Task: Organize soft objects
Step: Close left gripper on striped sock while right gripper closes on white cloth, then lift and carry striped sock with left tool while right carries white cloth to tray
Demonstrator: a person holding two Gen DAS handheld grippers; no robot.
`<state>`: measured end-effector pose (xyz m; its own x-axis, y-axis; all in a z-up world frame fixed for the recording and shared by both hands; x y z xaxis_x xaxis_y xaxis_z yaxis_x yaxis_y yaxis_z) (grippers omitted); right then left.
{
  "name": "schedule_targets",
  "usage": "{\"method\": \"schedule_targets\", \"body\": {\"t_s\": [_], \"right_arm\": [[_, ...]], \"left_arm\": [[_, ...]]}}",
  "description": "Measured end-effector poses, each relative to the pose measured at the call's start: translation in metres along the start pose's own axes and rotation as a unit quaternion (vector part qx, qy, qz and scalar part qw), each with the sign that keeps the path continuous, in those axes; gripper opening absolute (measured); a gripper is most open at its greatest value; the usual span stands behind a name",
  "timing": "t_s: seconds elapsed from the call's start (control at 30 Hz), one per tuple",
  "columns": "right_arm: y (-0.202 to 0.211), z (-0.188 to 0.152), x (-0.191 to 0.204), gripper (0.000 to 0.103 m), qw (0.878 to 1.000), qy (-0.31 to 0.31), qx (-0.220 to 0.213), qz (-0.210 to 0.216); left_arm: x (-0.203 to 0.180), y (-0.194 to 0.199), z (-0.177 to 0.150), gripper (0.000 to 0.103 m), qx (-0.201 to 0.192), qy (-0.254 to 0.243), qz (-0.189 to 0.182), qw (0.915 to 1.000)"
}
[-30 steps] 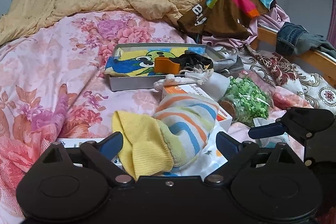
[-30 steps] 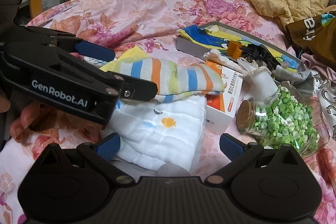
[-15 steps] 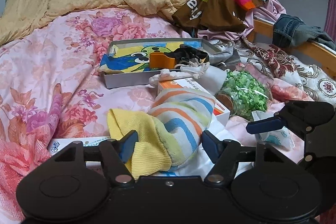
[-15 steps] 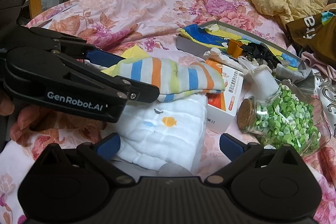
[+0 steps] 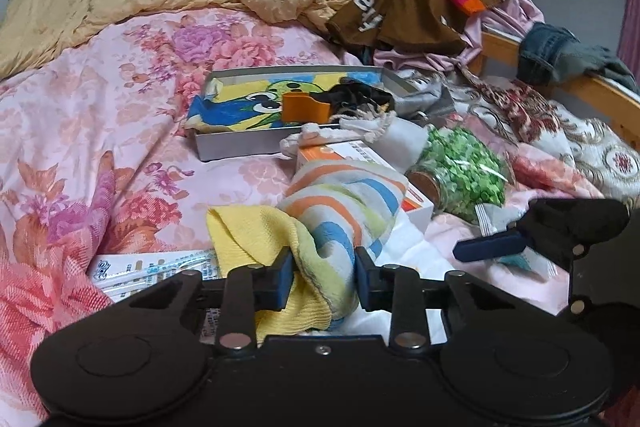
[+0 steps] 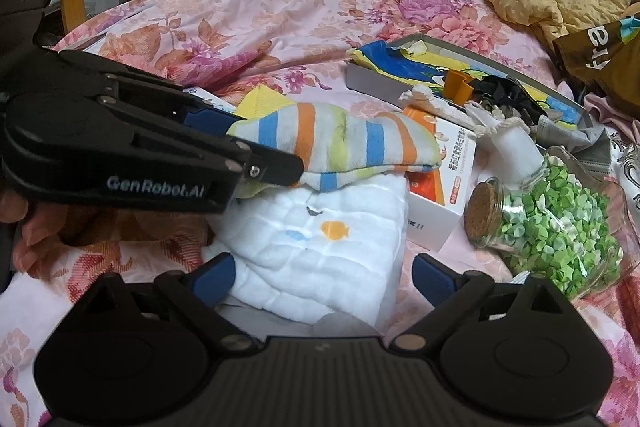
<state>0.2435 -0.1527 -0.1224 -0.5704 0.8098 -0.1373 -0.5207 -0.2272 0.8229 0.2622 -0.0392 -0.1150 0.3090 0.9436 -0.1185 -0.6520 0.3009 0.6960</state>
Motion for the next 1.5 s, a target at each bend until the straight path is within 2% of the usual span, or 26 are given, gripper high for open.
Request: {"method": "schedule_targets", "body": {"t_s": [0.17, 0.37, 0.47, 0.7, 0.8, 0.9, 1.03, 1.3, 1.5], "right_arm": [[-0.003, -0.001, -0.001, 0.084, 1.000, -0.002, 0.009, -0.007], [-0.007, -0.003, 0.001, 0.075, 1.000, -0.005, 0.019, 0.014], [-0.008, -0.003, 0.001, 0.065, 0.999, -0.015, 0.023, 0.030], [-0.005, -0.004, 0.004, 0.039, 0.999, -0.003, 0.021, 0.030], [-0.005, -0.004, 0.004, 0.028, 1.000, 0.001, 0.021, 0.021], [-0.004, -0.003, 0.004, 0.022, 1.000, -0.001, 0.017, 0.014], [0.005, 0.000, 0.002, 0.019, 1.000, 0.009, -0.014, -0.011], [0.023, 0.007, -0.003, 0.017, 0.995, 0.024, -0.073, -0.066], [0.043, 0.014, -0.008, 0.017, 0.986, 0.025, -0.129, -0.102]], "left_arm": [[0.010, 0.001, -0.003, 0.032, -0.004, 0.033, 0.007, 0.9994], [0.012, 0.002, -0.004, 0.032, -0.009, 0.047, 0.007, 0.9988], [0.014, 0.002, -0.005, 0.032, -0.007, 0.061, 0.003, 0.9981], [0.015, 0.003, -0.006, 0.029, -0.011, 0.064, 0.006, 0.9978], [0.015, 0.004, -0.005, 0.024, -0.012, 0.069, 0.006, 0.9975], [0.015, 0.006, -0.004, 0.020, -0.014, 0.072, 0.003, 0.9973], [0.014, 0.011, -0.002, 0.018, -0.020, 0.073, 0.010, 0.9971], [0.023, 0.025, 0.010, 0.016, -0.046, 0.108, 0.026, 0.9927], [0.017, 0.036, 0.022, 0.016, -0.067, 0.074, 0.050, 0.9938]]}}
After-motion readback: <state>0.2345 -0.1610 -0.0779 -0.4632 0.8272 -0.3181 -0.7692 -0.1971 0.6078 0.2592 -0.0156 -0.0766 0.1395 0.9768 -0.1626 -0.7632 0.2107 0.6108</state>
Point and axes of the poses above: each gripper's, at about its wrist camera, not at the fingertips, and y roughly against the way its jaws point, x to its left, z to its top, the point moved 7 cm from there along -y, roughly the way its jaws point, and after that the axes turned 11 degrees about x, right-handed, at the moved point
